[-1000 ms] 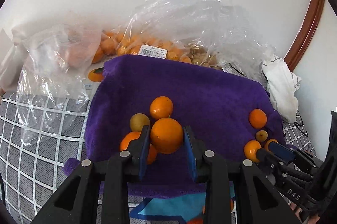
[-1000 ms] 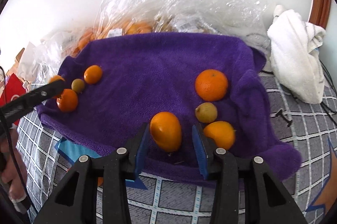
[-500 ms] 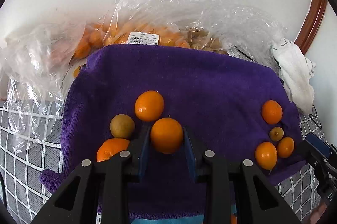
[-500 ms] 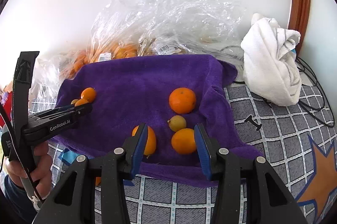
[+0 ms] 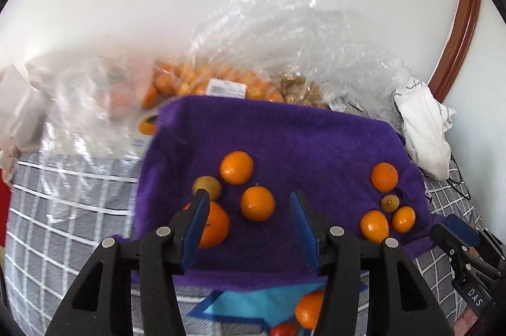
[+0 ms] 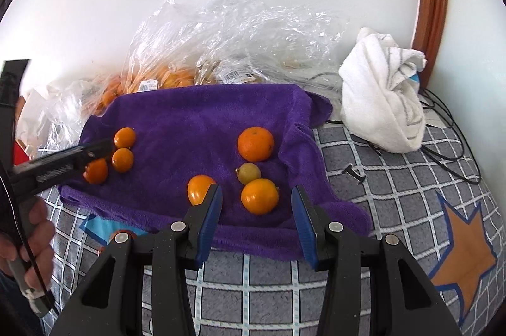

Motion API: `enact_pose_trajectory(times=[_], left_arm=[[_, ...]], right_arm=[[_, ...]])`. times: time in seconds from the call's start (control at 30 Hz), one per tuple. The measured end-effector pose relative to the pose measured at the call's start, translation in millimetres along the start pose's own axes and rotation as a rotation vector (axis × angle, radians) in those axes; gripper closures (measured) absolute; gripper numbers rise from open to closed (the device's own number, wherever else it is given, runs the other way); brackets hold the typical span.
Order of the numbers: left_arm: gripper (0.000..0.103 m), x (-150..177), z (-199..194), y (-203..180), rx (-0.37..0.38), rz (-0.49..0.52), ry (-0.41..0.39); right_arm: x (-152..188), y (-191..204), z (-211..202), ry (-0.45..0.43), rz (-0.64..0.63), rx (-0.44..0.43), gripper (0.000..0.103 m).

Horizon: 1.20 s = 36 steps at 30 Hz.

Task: Organize fruits
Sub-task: 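Open both tools to drop the fruits onto the purple towel, then move both open tools back toward the last orange and red fruit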

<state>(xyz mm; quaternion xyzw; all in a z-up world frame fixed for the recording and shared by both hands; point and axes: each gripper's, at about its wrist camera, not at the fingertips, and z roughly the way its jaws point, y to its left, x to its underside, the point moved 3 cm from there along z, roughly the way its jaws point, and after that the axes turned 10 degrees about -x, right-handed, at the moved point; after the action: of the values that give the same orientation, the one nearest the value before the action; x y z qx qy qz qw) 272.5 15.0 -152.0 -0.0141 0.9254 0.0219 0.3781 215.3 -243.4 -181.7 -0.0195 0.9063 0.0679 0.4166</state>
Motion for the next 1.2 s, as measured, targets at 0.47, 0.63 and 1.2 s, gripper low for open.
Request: enact_pose_trajectory(times=[0.47, 0.63, 1.2], left_arm=[[0.053, 82.9, -44.0, 71.9, -0.051, -0.041, 0.021], [0.053, 106.5, -38.3, 85.3, -0.048, -0.029, 0.075], [0.042, 129.7, -21.5, 109.1, 0.015, -0.073, 0.048]], right_arm=[[57.3, 44.3, -15.6, 0.037, -0.079, -0.057, 0.063], [68.2, 58.6, -8.8, 0.056, -0.092, -0.084, 0.063], [71.1, 93.8, 30.3, 0.129, -0.163, -0.094, 0.063]])
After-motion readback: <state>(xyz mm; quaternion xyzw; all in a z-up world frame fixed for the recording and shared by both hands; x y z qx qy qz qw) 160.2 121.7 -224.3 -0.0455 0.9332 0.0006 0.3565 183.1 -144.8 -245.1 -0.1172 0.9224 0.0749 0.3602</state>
